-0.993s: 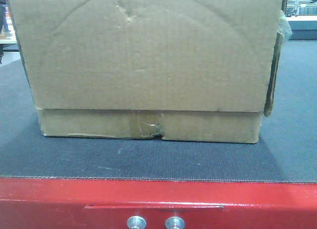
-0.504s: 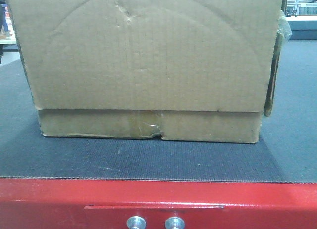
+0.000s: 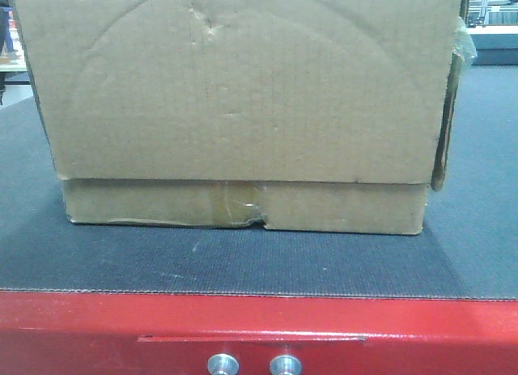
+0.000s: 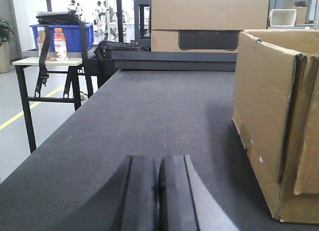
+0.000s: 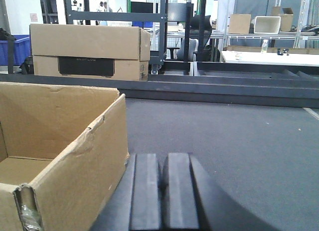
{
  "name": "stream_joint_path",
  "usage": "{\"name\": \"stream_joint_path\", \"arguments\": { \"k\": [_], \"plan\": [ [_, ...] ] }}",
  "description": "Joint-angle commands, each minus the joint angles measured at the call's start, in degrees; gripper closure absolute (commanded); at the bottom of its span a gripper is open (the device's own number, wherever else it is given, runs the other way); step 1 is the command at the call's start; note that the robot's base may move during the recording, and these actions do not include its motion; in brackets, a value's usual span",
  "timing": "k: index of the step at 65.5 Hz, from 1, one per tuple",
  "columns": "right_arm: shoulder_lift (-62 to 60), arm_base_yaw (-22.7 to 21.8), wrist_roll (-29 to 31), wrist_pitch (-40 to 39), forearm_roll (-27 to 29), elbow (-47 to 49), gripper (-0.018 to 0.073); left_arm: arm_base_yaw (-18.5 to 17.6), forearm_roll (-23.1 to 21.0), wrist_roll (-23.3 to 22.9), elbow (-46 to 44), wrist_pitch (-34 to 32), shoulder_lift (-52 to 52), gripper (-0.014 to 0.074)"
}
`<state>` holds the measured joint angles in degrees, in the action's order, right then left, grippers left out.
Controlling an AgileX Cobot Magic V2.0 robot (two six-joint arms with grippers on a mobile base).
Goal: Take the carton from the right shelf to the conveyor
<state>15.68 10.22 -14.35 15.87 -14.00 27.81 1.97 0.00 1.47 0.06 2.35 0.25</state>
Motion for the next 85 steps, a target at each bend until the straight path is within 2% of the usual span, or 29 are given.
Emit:
{"name": "stream_joint_path", "arguments": {
  "k": [1,25,29,37,41,51,72,79,85],
  "plan": [
    [-0.29,-0.35,0.39,-1.27,-0.69,-0.1,0.0629,0.06,0.0,0.12,-0.06,-0.78,-0.25,0.0584],
    [-0.29,-0.75,0.53,-1.13,0.57,-0.15,0.0629,0.06,0.0,0.12,-0.06,-0.78,-0.25,0.0584],
    [-0.29,-2.22,4.4,-0.89,5.04,-0.15,0.0629,0.06,0.0,0.12,-0.06,-0.78,-0.25,0.0584],
    [-0.4,-6.69,18.77,-1.93,17.9,-1.45,0.0629,0.06,0.0,0.12,-0.06,-0.78,-0.25,0.0584],
    [-0.81,-9.6,21.33,-3.47,21.33,-3.33,0.0629,0.06,0.0,0.12,-0.06,-0.78,-0.25,0.0584],
    [-4.53,-12.9,21.33,-4.85,21.52,-10.43,0.0629,0.06,0.0,0.12,-0.06,-0.78,-0.25,0.0584],
    [-15.68,-13.01,21.33,-8.95,21.52,-26.54,0.0629,0.06,0.0,0.12,-0.06,-0.78,-0.25,0.0584],
    [-15.68,-13.01,21.33,-12.9,21.52,-27.81,0.0629,0.06,0.0,0.12,-0.06,-0.78,-0.25,0.0584],
    [-15.68,-13.01,21.33,-11.13,21.67,-27.81,0.0629,0.06,0.0,0.12,-0.06,-0.78,-0.25,0.0584]
  ]
}}
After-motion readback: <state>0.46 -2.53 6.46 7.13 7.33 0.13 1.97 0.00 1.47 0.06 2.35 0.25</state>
